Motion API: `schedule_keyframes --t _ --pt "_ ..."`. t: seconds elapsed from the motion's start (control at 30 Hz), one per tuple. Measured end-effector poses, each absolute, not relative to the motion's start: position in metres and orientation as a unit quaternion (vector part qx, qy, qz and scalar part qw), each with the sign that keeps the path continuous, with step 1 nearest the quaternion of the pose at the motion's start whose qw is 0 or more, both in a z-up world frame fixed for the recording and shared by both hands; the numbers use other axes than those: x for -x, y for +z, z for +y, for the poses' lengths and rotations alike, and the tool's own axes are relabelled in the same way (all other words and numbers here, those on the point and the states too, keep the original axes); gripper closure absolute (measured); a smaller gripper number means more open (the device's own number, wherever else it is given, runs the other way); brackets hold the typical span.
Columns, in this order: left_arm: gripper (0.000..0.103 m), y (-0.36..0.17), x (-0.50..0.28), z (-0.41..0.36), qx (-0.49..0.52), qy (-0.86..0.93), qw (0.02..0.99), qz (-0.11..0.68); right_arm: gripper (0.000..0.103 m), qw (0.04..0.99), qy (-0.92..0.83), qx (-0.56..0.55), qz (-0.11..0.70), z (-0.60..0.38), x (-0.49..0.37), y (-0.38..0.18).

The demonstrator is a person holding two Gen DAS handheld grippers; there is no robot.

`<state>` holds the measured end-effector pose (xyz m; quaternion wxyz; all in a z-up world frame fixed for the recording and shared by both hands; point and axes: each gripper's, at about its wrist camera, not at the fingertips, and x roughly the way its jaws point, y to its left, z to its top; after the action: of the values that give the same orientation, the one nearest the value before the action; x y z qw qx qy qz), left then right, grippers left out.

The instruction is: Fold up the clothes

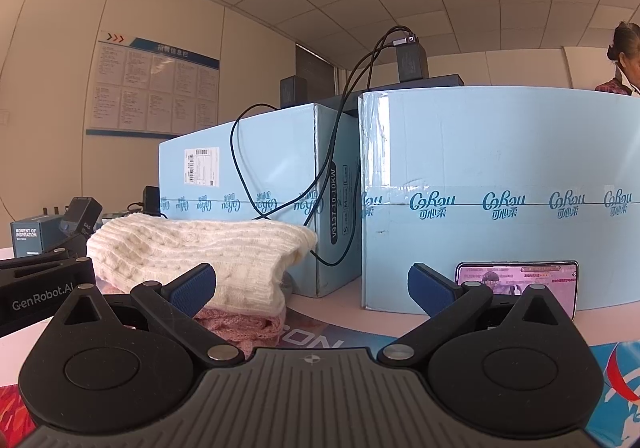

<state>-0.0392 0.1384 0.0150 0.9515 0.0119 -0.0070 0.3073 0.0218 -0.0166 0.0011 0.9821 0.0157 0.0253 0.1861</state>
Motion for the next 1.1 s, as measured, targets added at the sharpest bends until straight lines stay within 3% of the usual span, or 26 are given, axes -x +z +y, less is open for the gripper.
schedule_keyframes --t 0.67,1.1 --pt "0.0 0.013 0.033 0.142 -0.003 0.305 0.952 0.021 0.0 0.981 0.188 -0.008 0.044 -0.014 -0.027 0.001" --pt "0.0 0.003 0.006 0.158 0.035 0.296 0.946 0.131 0.0 0.965 0.212 0.04 0.147 0.009 -0.056 -0.008"
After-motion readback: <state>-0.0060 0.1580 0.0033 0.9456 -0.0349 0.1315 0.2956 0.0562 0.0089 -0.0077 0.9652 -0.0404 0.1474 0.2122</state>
